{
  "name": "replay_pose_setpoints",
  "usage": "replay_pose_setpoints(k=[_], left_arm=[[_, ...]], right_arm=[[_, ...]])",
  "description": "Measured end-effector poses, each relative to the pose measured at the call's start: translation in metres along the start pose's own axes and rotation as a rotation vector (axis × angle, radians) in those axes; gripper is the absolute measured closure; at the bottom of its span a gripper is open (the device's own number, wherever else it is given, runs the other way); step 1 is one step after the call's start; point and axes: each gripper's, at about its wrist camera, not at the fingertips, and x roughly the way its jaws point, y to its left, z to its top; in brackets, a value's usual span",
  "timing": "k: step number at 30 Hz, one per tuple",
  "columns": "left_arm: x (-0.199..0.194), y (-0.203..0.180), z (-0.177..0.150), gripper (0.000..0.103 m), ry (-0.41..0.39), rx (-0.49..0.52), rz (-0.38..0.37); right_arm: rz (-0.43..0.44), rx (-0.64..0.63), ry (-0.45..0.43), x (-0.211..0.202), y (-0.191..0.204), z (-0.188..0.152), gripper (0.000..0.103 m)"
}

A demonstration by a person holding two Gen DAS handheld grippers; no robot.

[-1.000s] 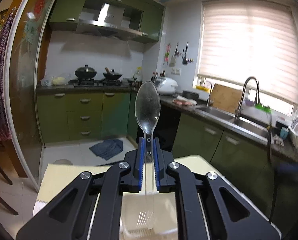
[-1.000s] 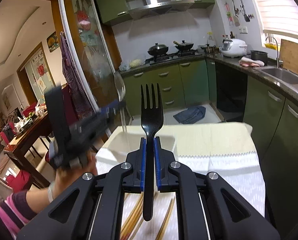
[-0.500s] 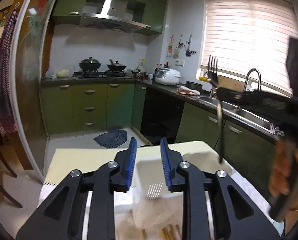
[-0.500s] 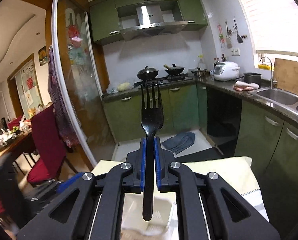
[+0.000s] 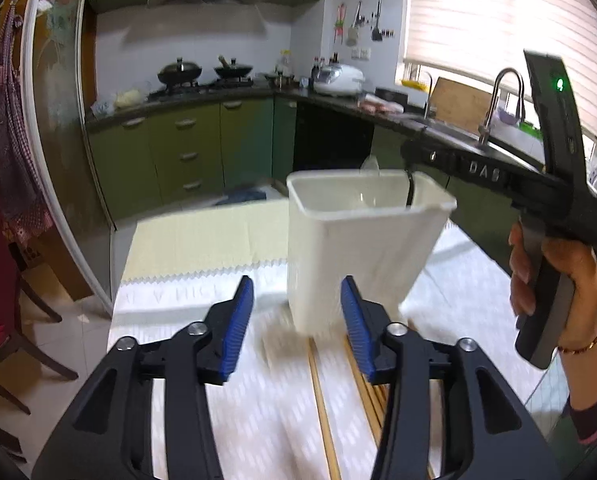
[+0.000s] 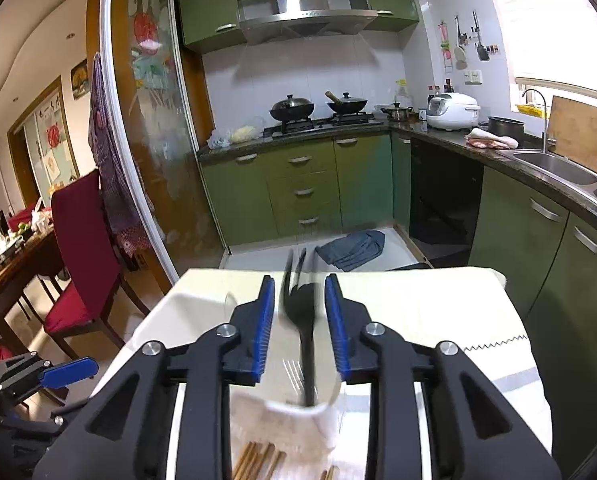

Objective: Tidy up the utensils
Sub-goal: 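Open the left tool to drop the spoon into the caddy while the right tool drops the fork, then grasp a wooden chopstick with the left tool while the right tool grasps another chopstick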

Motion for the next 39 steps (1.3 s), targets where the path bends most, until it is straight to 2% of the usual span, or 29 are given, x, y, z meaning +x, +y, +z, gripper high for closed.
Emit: replay_pose_setpoints(k=[3,6,8,9,11,13,15,19,23,25,26,27,30,31,35,39], left_arm=[[0.007,-0.002,-0.011,0.057,0.082,-0.002,-0.005],[0.023,-0.007,-0.017,0.057,0.188,0.033,0.019],[0.038,-0.008,-0.026,0.057,0.281,0.049,0.023],[0.047,-0.008,-0.031,0.057,0.341,0.048,0.016],[0.061,-0.01,-0.038,0.057,0.422,0.048,0.0],[0.068,-0.014,-0.045,0.058,0.46,0.065,0.002],[0.075,-0.014,-0.048,0.064,0.492,0.058,0.012],[0.092,-0.008,-0.052,0.072,0.586,0.003,-0.022],[0.094,-0.007,-0.054,0.075,0.619,0.0,-0.024],[0.094,-0.009,-0.054,0.081,0.626,0.008,-0.021],[0.094,-0.008,-0.054,0.09,0.63,0.013,-0.018],[0.096,-0.009,-0.054,0.095,0.634,0.015,-0.02],[0.094,-0.008,-0.054,0.095,0.644,0.018,-0.033],[0.092,-0.006,-0.055,0.095,0.645,0.018,-0.036],[0.082,0.001,-0.061,0.095,0.641,0.021,-0.042],[0.077,0.005,-0.064,0.095,0.634,0.026,-0.046]], right_arm=[[-0.014,-0.007,0.004,-0.012,0.002,-0.01,0.076],[-0.014,0.002,-0.027,-0.042,0.0,-0.015,0.075],[-0.023,0.001,-0.041,-0.065,-0.003,-0.021,0.064],[-0.028,-0.002,-0.039,-0.075,-0.005,-0.025,0.063],[-0.038,-0.008,-0.021,-0.093,-0.009,-0.035,0.064],[-0.052,-0.01,-0.005,-0.107,-0.016,-0.043,0.064],[-0.064,-0.01,0.022,-0.118,-0.024,-0.052,0.064],[-0.078,-0.028,0.136,-0.123,-0.034,-0.07,0.064],[-0.059,-0.035,0.304,-0.105,-0.039,-0.089,0.064],[-0.041,-0.031,0.409,-0.091,-0.04,-0.103,0.064],[-0.034,-0.03,0.442,-0.083,-0.039,-0.107,0.064],[-0.021,-0.03,0.498,-0.075,-0.039,-0.115,0.064],[-0.01,-0.016,0.61,-0.052,-0.043,-0.133,0.067],[-0.011,-0.017,0.656,-0.044,-0.043,-0.142,0.073],[0.01,0.008,0.743,-0.021,-0.041,-0.156,0.076],[0.016,0.017,0.758,-0.016,-0.04,-0.161,0.076]])
